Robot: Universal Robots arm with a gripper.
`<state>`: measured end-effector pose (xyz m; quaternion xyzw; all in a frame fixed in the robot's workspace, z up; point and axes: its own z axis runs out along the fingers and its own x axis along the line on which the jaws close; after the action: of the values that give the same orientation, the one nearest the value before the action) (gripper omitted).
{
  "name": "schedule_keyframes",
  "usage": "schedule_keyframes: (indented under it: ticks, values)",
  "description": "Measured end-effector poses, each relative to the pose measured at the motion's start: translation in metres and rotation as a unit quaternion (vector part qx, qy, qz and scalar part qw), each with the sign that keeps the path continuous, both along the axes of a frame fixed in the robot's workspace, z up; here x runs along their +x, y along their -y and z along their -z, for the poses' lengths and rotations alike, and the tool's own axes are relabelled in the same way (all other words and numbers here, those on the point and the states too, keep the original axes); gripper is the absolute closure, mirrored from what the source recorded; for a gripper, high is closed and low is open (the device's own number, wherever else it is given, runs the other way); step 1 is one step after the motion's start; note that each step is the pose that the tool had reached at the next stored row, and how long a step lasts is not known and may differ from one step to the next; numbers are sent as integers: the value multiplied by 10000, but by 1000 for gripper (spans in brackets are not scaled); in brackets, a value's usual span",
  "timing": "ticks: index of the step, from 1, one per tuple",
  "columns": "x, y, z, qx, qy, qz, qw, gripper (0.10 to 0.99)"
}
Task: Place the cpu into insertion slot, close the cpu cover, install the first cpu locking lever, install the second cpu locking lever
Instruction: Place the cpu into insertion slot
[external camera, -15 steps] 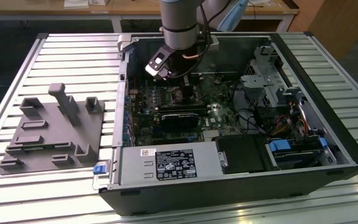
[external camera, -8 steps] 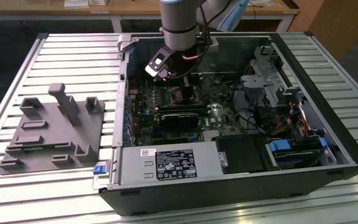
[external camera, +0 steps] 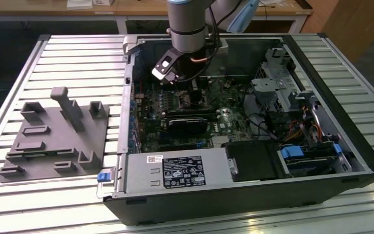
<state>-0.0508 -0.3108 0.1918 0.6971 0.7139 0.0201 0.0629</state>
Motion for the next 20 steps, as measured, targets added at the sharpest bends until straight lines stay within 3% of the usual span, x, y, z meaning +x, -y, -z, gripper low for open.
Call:
schedule_keyframes:
  ticks: [15,20]
  values:
    - [7,-1,-46,2,3,0,10000,549]
    - [7,-1,-47,58,2,0,10000,549]
